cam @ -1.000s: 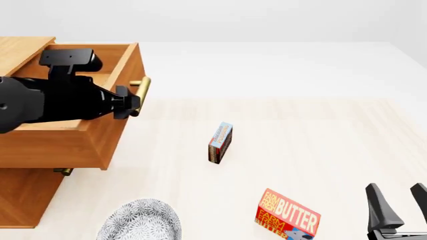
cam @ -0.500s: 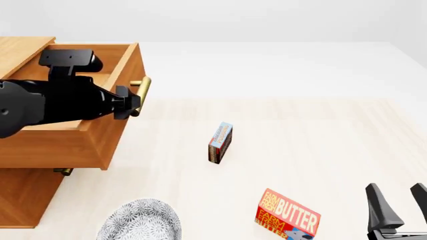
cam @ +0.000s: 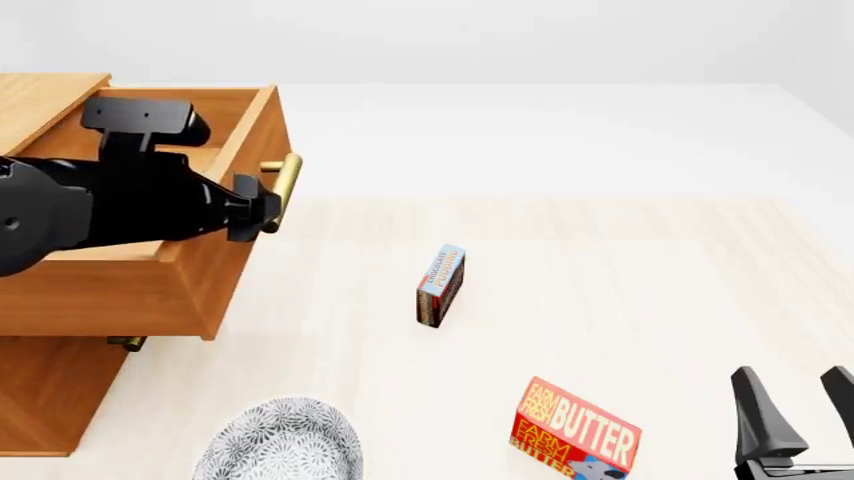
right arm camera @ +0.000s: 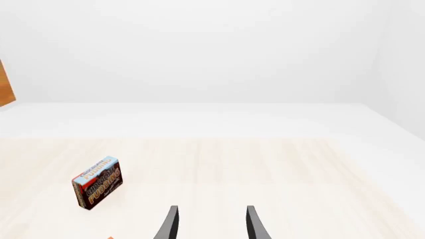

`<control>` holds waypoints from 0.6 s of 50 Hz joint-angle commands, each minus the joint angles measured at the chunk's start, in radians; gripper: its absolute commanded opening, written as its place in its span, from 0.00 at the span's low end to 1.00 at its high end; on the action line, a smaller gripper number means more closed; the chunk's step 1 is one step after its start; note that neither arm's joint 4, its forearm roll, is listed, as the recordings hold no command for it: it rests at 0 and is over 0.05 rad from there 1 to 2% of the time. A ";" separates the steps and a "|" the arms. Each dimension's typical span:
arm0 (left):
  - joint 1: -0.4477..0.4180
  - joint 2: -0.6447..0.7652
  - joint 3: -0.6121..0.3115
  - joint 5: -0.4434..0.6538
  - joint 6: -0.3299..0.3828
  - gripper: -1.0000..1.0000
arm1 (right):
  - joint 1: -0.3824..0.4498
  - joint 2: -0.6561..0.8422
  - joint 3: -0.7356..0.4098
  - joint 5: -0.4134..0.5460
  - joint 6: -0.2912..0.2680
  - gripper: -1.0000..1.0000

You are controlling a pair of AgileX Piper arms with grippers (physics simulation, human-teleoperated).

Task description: Put the chocolate pudding in the top drawer of the cabinet and close it.

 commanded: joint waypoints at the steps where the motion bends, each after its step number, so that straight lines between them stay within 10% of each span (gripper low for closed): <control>1: -0.133 -0.069 -0.098 -0.056 0.101 1.00 | 0.000 0.000 0.000 0.000 0.000 1.00; 30: -0.177 -0.263 -0.121 -0.153 0.158 1.00 | 0.000 0.000 0.000 0.000 0.000 1.00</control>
